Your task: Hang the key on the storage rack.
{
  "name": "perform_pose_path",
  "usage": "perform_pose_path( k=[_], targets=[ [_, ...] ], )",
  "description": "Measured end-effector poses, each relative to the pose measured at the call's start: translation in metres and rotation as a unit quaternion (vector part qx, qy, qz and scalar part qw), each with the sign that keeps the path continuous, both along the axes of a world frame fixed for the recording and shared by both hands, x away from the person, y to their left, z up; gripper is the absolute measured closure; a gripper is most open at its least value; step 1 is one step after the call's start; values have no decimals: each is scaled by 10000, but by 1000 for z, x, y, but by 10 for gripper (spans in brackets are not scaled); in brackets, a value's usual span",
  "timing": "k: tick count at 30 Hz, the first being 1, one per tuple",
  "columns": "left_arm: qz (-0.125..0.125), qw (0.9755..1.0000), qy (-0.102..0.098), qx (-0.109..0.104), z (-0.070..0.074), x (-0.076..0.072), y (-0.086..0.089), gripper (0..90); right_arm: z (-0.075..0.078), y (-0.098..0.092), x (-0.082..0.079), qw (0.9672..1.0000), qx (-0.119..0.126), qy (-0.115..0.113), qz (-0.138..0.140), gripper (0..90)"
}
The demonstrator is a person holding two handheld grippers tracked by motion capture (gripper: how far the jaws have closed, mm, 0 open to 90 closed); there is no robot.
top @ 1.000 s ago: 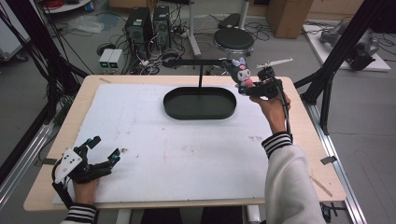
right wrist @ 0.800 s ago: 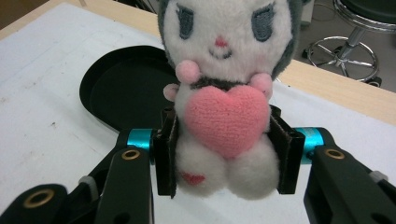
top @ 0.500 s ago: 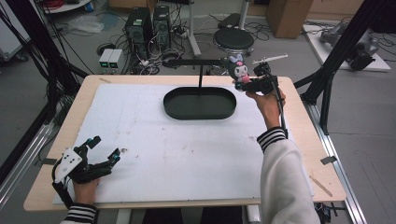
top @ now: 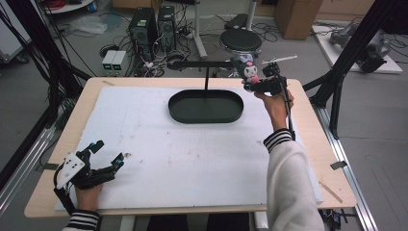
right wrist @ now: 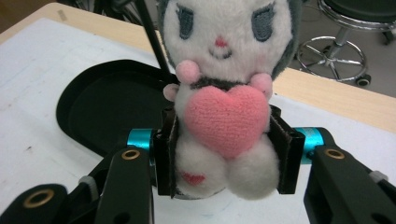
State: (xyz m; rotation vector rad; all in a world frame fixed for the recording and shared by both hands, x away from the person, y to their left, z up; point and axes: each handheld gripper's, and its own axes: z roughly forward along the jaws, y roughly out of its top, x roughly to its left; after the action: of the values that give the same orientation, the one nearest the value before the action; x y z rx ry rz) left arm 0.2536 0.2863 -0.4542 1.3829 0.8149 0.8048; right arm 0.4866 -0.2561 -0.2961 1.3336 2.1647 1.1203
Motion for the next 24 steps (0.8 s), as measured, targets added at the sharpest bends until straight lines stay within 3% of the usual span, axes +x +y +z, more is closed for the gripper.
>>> perform_pose_path(
  k=[24],
  targets=[
    [-4,10000,-29,-7,0,-1,-1,130,-19,-14,7,9984,-280,340,-342,534]
  ],
)
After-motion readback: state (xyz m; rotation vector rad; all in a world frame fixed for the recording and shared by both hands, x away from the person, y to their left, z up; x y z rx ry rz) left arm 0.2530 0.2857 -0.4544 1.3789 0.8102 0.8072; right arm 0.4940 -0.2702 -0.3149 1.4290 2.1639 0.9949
